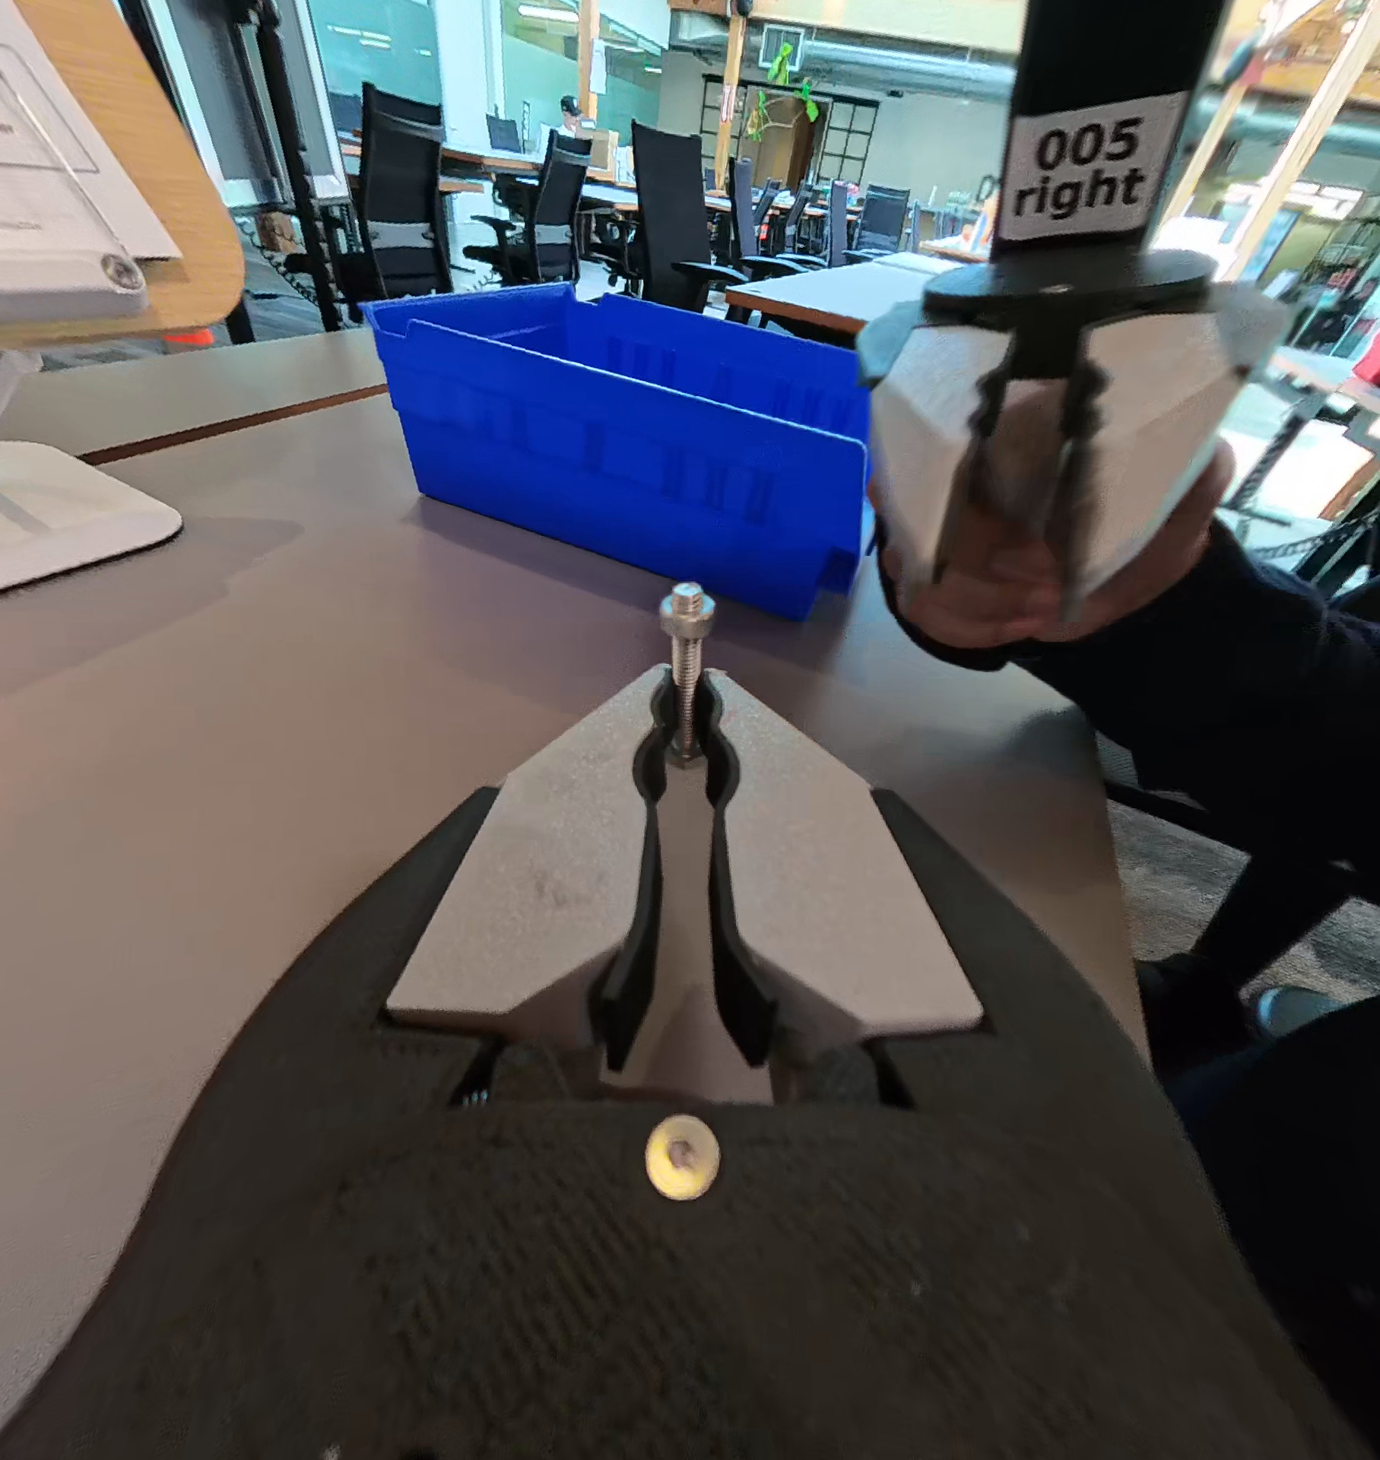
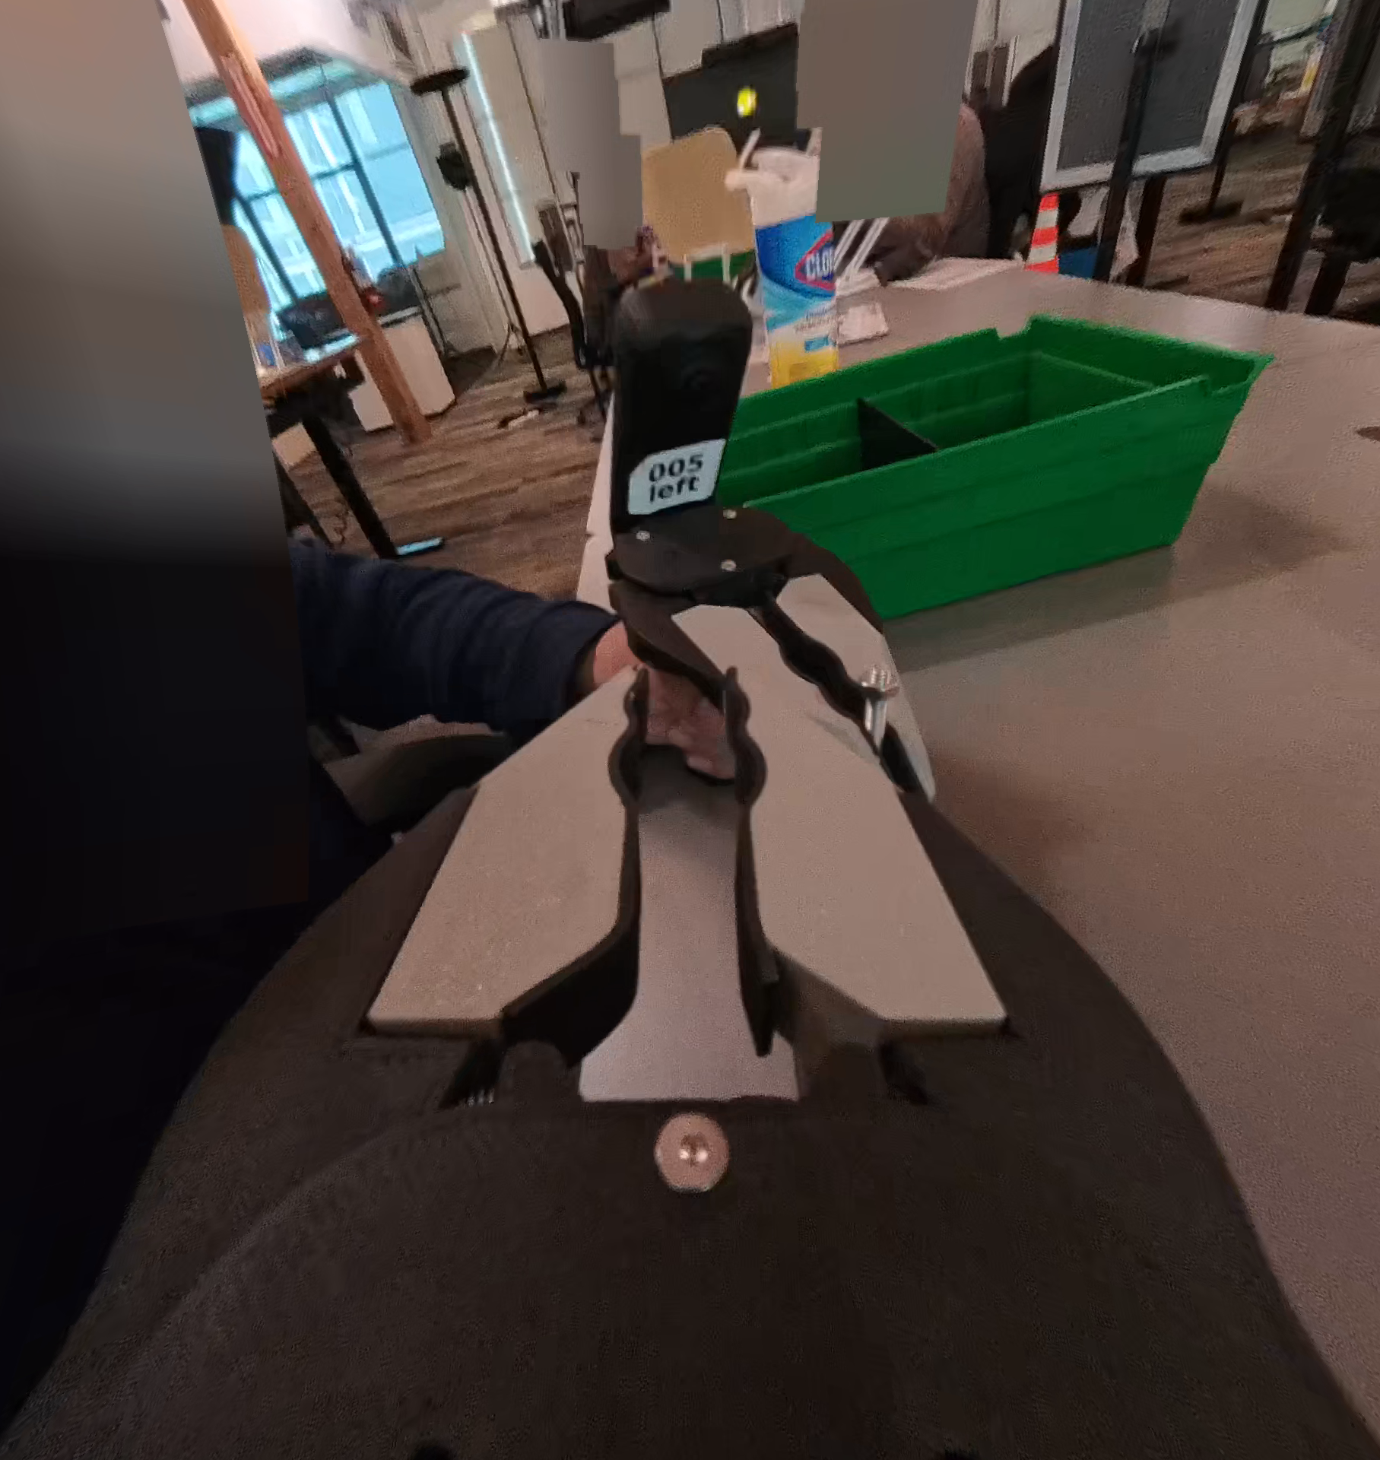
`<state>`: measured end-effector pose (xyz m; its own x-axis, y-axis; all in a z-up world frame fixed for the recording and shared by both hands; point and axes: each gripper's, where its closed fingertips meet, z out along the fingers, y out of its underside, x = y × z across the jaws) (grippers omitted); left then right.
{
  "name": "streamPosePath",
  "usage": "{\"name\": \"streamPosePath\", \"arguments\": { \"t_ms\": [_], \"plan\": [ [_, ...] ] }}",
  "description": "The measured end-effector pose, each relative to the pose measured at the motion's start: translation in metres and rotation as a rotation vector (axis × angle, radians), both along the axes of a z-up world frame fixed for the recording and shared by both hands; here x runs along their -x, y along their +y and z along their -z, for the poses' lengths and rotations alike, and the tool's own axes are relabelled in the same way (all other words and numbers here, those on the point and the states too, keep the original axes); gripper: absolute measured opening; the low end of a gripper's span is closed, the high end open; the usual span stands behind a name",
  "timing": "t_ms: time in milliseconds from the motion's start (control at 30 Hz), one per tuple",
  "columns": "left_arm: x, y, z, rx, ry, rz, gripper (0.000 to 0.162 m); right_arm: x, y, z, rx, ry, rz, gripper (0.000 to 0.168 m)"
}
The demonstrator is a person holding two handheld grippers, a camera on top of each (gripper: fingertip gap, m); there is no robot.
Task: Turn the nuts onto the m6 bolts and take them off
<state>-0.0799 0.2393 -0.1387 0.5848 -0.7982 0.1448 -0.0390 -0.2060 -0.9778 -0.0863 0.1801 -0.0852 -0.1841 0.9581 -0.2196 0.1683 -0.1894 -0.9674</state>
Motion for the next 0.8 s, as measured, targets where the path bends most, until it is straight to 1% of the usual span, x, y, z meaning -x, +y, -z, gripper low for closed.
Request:
{"name": "streamPosePath", "arguments": {
  "t_ms": [67, 100, 133, 200, 267, 300, 367, 400, 433, 467, 533, 600, 633, 667, 733, 767, 800],
  "plan": [
    [0.001, 0.001, -0.002, 0.017, -0.028, 0.006, 0.002, -0.004, 0.009, -0.006, -0.013, 0.018, 0.064, 0.029],
    [0.001, 0.000, -0.001, 0.016, -0.024, 0.008, 0.002, -0.002, 0.019, -0.003, -0.037, -0.003, 0.115, 0.040],
    [0.000, -0.001, -0.001, 0.010, -0.016, 0.012, 0.002, 0.000, 0.028, 0.002, -0.060, -0.030, 0.163, 0.047],
    [-0.004, -0.004, -0.002, -0.005, -0.009, 0.032, 0.002, 0.009, 0.033, 0.013, -0.068, -0.074, 0.183, 0.048],
    [-0.006, -0.005, -0.001, -0.010, -0.001, 0.037, 0.002, 0.019, 0.031, 0.020, -0.056, -0.094, 0.156, 0.051],
    [-0.005, -0.005, -0.001, -0.007, -0.003, 0.035, 0.002, 0.022, 0.027, 0.022, -0.041, -0.104, 0.127, 0.050],
    [-0.002, -0.002, -0.001, -0.007, 0.000, 0.011, 0.002, 0.021, 0.020, 0.023, 0.005, -0.111, 0.090, 0.056],
    [0.002, 0.002, -0.001, -0.015, 0.007, -0.018, 0.002, 0.015, 0.015, 0.021, 0.016, -0.114, 0.057, 0.043],
    [0.007, 0.006, 0.000, -0.007, 0.011, -0.047, 0.002, 0.007, -0.005, 0.010, 0.029, -0.060, -0.063, 0.009],
    [0.010, 0.008, 0.001, 0.015, -0.005, -0.048, 0.002, 0.000, -0.012, -0.005, 0.041, 0.011, -0.091, 0.009],
    [0.011, 0.008, -0.002, 0.036, -0.043, -0.038, 0.002, -0.005, -0.002, -0.016, -0.029, 0.053, 0.011, 0.021],
    [0.007, 0.006, -0.001, 0.023, -0.024, -0.022, 0.002, -0.001, 0.021, -0.008, -0.094, -0.018, 0.154, 0.038],
    [0.003, 0.003, -0.001, 0.012, -0.015, -0.005, 0.002, 0.002, 0.031, 0.000, -0.107, -0.060, 0.198, 0.042],
    [-0.002, -0.002, -0.002, -0.001, -0.017, 0.028, 0.002, 0.008, 0.034, 0.006, -0.102, -0.081, 0.203, 0.046],
    [-0.010, -0.010, -0.004, -0.019, -0.015, 0.076, 0.002, 0.020, 0.031, 0.017, -0.058, -0.110, 0.162, 0.048],
    [-0.011, -0.010, -0.002, -0.017, -0.001, 0.070, 0.002, 0.025, 0.025, 0.022, -0.034, -0.125, 0.119, 0.044],
    [-0.009, -0.008, -0.001, -0.014, 0.003, 0.060, 0.002, 0.026, 0.021, 0.025, -0.007, -0.135, 0.098, 0.048]
  ]
}}
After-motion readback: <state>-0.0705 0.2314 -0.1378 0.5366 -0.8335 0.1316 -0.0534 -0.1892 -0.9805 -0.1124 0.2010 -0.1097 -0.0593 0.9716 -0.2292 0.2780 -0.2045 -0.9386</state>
